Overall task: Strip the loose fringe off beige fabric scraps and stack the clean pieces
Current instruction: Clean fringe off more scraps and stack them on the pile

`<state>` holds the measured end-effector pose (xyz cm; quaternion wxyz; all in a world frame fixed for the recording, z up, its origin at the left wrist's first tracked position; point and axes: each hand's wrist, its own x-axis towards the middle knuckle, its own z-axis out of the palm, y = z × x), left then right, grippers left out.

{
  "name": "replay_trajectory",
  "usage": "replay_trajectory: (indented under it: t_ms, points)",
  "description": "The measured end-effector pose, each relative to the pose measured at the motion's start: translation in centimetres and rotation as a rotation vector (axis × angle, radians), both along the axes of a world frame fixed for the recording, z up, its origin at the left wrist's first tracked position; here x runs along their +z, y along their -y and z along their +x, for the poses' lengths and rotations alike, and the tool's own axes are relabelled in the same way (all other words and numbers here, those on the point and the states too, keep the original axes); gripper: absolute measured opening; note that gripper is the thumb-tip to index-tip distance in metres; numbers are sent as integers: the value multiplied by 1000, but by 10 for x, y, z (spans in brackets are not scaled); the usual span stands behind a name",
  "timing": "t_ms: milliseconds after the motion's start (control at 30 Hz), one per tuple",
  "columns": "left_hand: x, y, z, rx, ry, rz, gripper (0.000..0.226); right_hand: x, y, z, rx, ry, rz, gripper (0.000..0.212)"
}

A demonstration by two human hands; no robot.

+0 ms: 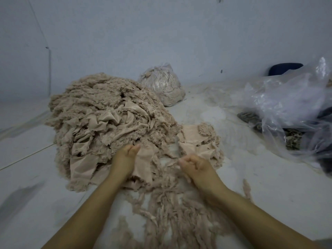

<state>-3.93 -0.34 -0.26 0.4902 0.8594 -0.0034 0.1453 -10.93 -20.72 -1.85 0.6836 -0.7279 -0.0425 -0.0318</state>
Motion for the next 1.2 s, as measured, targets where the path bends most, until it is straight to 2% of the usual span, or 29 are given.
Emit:
replay_trajectory:
  t_ms: [100,167,200,300,333,400,500,567,633,700,767,867,1000,1100,1200]
  points:
    - [7,13,-14,-216,-74,-224,34,-1,-15,-6,131,-51,-44,43]
    - [9,28,-25,-398,-123,-344,34,0,-24,-2,87,-104,139,50]
    - [10,34,-28,-454,-121,-336,37,2,-27,2,67,-128,247,48]
    - [9,44,-32,-470,-95,-367,33,8,-28,13,-31,-154,419,19]
    - [9,44,-31,-435,-90,-385,34,9,-27,14,-70,-155,435,18]
    - [9,42,-30,-408,-102,-411,39,8,-24,17,-85,-140,425,26]
    - [10,42,-31,-501,-139,-468,36,9,-25,15,139,-162,335,39]
    - [12,43,-32,-533,-169,-504,31,10,-29,14,177,-232,386,46]
    - [10,42,-29,-480,-163,-521,34,9,-29,17,107,-235,527,50]
    - [8,38,-26,-360,-147,-514,38,9,-26,19,0,-169,590,34]
    - [4,35,-20,-260,-136,-507,30,9,-26,19,-96,-128,527,17]
    - [0,35,-15,-146,-124,-452,38,7,-32,16,-171,-106,441,27]
    - [1,32,-8,-53,-148,-556,37,6,-33,14,-168,-56,449,13]
    - [0,26,-4,-30,-134,-472,38,4,-28,14,-149,-29,395,23]
    - [-3,20,1,18,-180,-498,35,8,-22,12,-157,-10,397,15]
